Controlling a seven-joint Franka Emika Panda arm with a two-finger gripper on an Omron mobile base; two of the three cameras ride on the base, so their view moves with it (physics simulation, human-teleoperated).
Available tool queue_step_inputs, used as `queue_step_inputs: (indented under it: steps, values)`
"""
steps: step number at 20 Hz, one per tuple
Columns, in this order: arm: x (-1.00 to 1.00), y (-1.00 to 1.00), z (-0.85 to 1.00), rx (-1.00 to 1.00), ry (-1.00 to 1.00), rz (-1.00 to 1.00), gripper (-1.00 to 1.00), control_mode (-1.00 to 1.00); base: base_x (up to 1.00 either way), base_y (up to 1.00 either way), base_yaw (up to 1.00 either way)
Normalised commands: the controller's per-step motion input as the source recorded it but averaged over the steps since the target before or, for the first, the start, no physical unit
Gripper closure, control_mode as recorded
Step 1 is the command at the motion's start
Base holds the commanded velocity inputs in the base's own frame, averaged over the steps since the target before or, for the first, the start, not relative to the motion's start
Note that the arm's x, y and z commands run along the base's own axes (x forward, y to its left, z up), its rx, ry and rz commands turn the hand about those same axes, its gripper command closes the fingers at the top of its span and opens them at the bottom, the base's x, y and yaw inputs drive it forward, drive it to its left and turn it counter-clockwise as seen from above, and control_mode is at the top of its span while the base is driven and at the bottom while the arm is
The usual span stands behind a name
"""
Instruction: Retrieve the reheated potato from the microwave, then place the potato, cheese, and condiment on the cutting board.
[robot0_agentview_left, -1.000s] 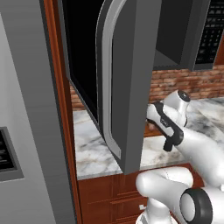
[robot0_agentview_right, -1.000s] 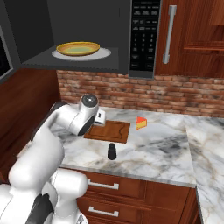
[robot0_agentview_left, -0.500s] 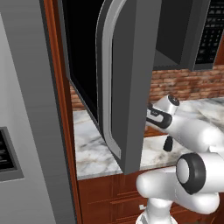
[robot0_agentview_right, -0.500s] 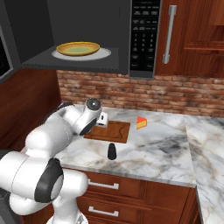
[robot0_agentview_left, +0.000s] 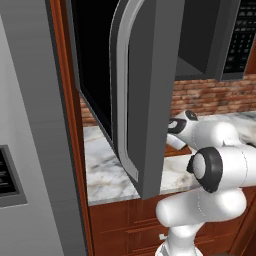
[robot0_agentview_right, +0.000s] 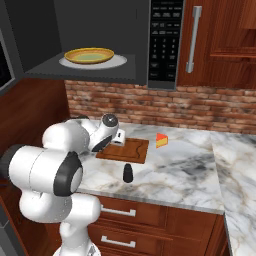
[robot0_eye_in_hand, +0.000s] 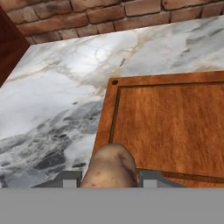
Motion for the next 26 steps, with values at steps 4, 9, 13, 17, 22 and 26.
queue_step_inputs:
  steps: [4, 9, 13, 17, 22, 26]
  values:
    - [0.16, 0.00, -0.08, 0.00, 0.04, 0.00, 1.00, -1.00, 0.00, 0.00, 0.00]
    - [0.02, 0.00, -0.16, 0.00, 0.01, 0.00, 1.00, -1.00, 0.00, 0.00, 0.00]
    - [0.01, 0.00, -0.19, 0.00, 0.00, 0.00, 1.00, -1.00, 0.00, 0.00, 0.00]
    - [0.09, 0.00, -0.21, 0.00, 0.00, 0.00, 1.00, -1.00, 0.00, 0.00, 0.00]
    - [0.20, 0.00, -0.17, 0.00, -0.02, 0.00, 1.00, -1.00, 0.00, 0.00, 0.00]
    - [0.25, 0.00, -0.10, 0.00, 0.00, 0.00, 1.00, -1.00, 0.00, 0.00, 0.00]
